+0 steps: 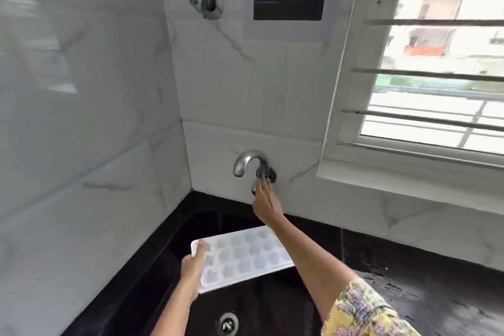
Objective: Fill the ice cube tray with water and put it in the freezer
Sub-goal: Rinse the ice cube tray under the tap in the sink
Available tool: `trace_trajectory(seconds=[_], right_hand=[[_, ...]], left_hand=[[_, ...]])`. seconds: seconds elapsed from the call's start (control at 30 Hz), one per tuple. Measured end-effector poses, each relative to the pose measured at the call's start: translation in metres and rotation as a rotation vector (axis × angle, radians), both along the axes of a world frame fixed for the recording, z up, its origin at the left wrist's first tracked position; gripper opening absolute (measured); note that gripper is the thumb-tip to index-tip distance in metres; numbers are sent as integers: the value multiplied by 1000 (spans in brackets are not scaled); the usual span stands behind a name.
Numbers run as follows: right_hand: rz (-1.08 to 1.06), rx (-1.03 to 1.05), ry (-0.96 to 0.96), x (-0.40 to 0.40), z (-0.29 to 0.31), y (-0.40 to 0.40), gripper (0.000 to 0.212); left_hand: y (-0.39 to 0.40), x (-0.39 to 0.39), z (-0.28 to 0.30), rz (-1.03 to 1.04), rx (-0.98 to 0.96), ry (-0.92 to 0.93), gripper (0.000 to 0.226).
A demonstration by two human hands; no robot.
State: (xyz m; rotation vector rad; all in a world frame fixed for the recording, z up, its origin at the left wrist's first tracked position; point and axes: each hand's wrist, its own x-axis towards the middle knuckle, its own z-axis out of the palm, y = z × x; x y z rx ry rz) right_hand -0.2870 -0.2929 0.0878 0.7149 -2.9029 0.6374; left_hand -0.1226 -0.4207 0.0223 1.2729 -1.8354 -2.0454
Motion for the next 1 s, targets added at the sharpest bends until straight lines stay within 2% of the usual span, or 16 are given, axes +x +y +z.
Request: trace_trajectory(seconds=[0.13,0.43,0.63,0.73,0.87,1.0], right_hand=[[-57,160,117,-17,-14,-13,51],[-7,286,274,-28,-19,-23,48],[-3,293,239,-24,-17,-20,52],[-29,266,236,-26,-15,-20,66],[-29,361,322,-30,-16,-17,50],[-75,356,276,-27,-17,-18,58]], left_hand=[[-6,-12,-11,-77,47,-23,57],[-2,-26,-26,-67,94,-40,57],[5,-30,-18,-64,100,-31,58],[5,-30,-14,-52,95,-15,54],[6,-26,-10,-7,87,-18,56],[2,-21,-11,14,90,-22,59]])
